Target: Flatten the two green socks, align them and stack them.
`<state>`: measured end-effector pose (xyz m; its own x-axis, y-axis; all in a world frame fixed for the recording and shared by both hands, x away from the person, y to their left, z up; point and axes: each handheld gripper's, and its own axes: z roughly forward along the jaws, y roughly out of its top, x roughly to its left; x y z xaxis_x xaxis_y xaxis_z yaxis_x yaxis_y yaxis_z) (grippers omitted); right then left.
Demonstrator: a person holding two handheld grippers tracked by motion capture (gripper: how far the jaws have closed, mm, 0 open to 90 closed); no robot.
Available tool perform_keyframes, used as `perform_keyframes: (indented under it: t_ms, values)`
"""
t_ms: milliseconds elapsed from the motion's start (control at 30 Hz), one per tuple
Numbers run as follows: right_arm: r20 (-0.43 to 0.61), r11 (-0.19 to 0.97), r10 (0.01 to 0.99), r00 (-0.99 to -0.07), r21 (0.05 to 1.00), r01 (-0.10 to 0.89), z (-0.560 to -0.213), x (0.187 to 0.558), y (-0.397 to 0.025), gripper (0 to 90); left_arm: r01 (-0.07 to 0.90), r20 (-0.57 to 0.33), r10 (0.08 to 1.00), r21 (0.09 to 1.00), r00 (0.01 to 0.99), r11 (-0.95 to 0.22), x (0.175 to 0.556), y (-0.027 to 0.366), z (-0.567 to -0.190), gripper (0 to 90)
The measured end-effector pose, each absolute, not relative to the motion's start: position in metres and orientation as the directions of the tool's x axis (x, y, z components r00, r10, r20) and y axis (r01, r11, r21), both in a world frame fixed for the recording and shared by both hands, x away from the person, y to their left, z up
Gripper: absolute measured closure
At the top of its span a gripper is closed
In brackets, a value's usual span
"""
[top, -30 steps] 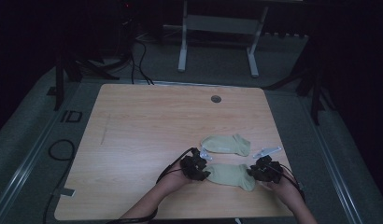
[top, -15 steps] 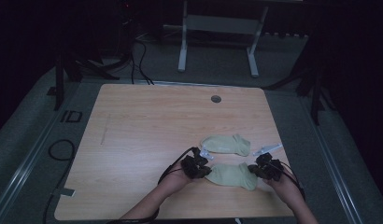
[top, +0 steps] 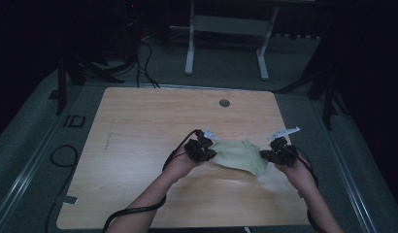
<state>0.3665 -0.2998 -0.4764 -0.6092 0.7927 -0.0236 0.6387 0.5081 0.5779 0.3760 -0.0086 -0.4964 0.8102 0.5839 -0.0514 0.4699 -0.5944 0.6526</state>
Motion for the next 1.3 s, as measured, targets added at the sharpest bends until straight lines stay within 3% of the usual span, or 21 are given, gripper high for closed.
perform_keyframes:
  t_ms: [367,733,833,1100,1233,1300]
  values:
    - [-0.026,0.496,0.818,-0.575,0.537,0.682,-0.486,0.42,-0.29,88.3,0.525,-0.041,0.636,0.608,0.77,-0.596,0.41,-0.016,-0.515,86.8]
    - [-0.012,0.481,0.842,-0.54,0.471,0.74,-0.522,0.443,-0.293,87.7,0.523,-0.023,0.632,0.584,0.775,-0.621,0.421,-0.03,-0.533,85.8]
    - [-0.006,0.473,0.846,-0.533,0.468,0.746,-0.528,0.446,-0.295,86.3,0.522,-0.019,0.625,0.569,0.781,-0.636,0.422,-0.033,-0.54,81.2]
    - [0.009,0.458,0.846,-0.533,0.501,0.735,-0.523,0.442,-0.295,67.0,0.526,-0.034,0.631,0.589,0.775,-0.613,0.42,-0.031,-0.54,58.4]
    - [0.015,0.46,0.835,-0.55,0.53,0.712,-0.516,0.438,-0.294,46.9,0.532,-0.053,0.647,0.623,0.761,-0.574,0.417,-0.025,-0.536,46.1]
    - [0.014,0.464,0.827,-0.562,0.548,0.696,-0.513,0.437,-0.293,40.3,0.526,-0.058,0.649,0.642,0.758,-0.558,0.416,-0.021,-0.534,35.9]
